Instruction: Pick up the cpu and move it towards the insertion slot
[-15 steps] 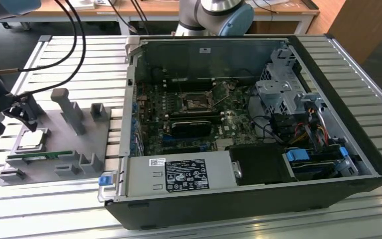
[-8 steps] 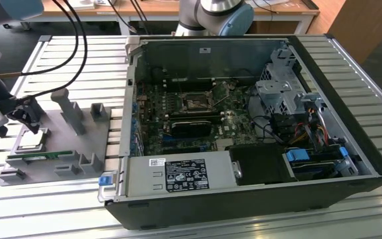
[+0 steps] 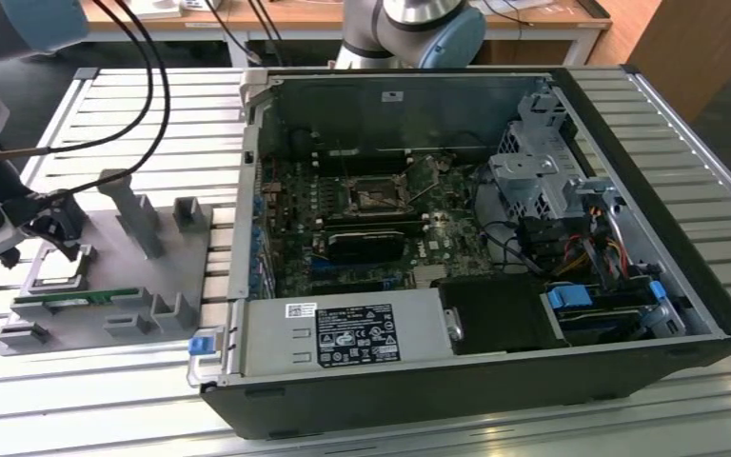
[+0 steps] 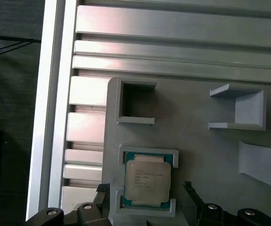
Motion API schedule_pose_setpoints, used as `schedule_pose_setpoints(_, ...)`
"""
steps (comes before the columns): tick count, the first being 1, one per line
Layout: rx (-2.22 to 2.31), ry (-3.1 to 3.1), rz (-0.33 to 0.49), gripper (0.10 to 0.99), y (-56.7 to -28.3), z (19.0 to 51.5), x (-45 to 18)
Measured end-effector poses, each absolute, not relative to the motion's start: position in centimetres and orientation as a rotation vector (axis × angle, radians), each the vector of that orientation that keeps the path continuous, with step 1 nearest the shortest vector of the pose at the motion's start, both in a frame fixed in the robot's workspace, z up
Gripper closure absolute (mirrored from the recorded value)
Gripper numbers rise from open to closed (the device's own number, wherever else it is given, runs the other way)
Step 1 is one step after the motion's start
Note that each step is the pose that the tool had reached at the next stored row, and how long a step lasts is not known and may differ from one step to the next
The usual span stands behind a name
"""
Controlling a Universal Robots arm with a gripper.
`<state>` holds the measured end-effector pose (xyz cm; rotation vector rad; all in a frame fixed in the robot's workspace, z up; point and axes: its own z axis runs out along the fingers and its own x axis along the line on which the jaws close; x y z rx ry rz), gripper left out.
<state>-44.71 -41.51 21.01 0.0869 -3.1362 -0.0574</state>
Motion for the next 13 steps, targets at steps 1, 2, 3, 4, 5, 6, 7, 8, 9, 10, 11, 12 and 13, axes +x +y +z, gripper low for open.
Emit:
schedule_pose_setpoints(1,0.087,-3.136,-0.057,0.380,-41.5,20.9,-44.7)
schedule_pose_setpoints(2,0.087,-3.136,-0.057,0.380,-41.5,20.8,-44.7)
schedule_pose_setpoints(3,0.087,-3.136,-0.057,0.380,-41.5,20.7,-44.7)
schedule_pose_setpoints(4,0.087,-3.136,-0.057,0.380,-41.5,20.6,-44.7)
schedule_pose_setpoints(5,0.087,-3.136,-0.057,0.380,-41.5,20.5,-44.7)
schedule_pose_setpoints(6,0.087,-3.136,-0.057,0.380,-41.5,20.4,-44.6)
schedule_pose_setpoints(7,0.087,-3.136,-0.057,0.380,-41.5,20.3,-44.6)
schedule_pose_setpoints(8,0.087,-3.136,-0.057,0.380,-41.5,20.3,-44.6)
schedule_pose_setpoints(9,0.087,-3.136,-0.057,0.380,-41.5,20.2,-44.6)
schedule_pose_setpoints(10,0.086,-3.136,-0.057,0.380,-41.5,20.1,-44.6)
schedule_pose_setpoints(11,0.084,-3.136,-0.057,0.380,-41.5,20.0,-44.6)
schedule_pose_setpoints(12,0.082,-3.136,-0.057,0.380,-41.5,19.9,-44.6)
schedule_pose_setpoints(13,0.080,-3.136,-0.057,0.380,-41.5,19.9,-44.5)
